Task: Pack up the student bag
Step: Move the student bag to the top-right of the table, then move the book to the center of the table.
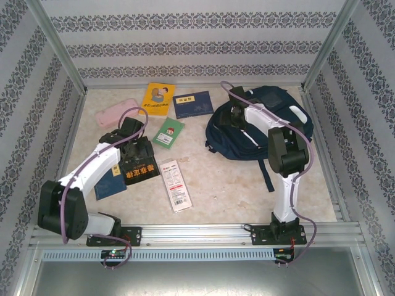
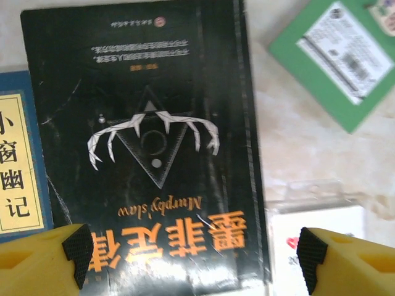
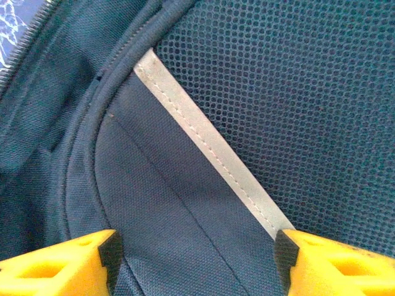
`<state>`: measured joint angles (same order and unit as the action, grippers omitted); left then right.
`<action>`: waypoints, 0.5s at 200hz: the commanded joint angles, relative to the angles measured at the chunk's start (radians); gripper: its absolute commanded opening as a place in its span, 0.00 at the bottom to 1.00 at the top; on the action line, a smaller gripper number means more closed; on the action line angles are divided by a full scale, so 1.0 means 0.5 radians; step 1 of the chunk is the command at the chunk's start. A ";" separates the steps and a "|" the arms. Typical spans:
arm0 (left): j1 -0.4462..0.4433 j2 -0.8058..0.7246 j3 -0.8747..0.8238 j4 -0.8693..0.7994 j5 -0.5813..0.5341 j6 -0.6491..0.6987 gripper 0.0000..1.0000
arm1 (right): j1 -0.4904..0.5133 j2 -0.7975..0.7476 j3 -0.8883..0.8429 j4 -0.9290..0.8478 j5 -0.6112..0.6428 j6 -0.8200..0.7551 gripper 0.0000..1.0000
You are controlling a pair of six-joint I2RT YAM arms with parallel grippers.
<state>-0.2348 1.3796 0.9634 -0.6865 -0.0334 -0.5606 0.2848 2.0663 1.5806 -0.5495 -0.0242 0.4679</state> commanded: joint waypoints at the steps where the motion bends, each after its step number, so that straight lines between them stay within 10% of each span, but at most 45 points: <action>1: 0.061 0.130 -0.017 0.095 -0.009 -0.048 0.87 | 0.121 -0.250 -0.141 0.103 -0.090 0.023 0.73; 100: 0.375 0.418 -0.234 0.416 0.482 -0.104 0.76 | 0.795 -0.276 -0.255 0.618 -0.409 0.217 0.78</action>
<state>-0.0494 1.5524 0.8928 -0.5694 0.0639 -0.5770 0.6136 1.8954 1.4303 -0.3092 -0.1978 0.5526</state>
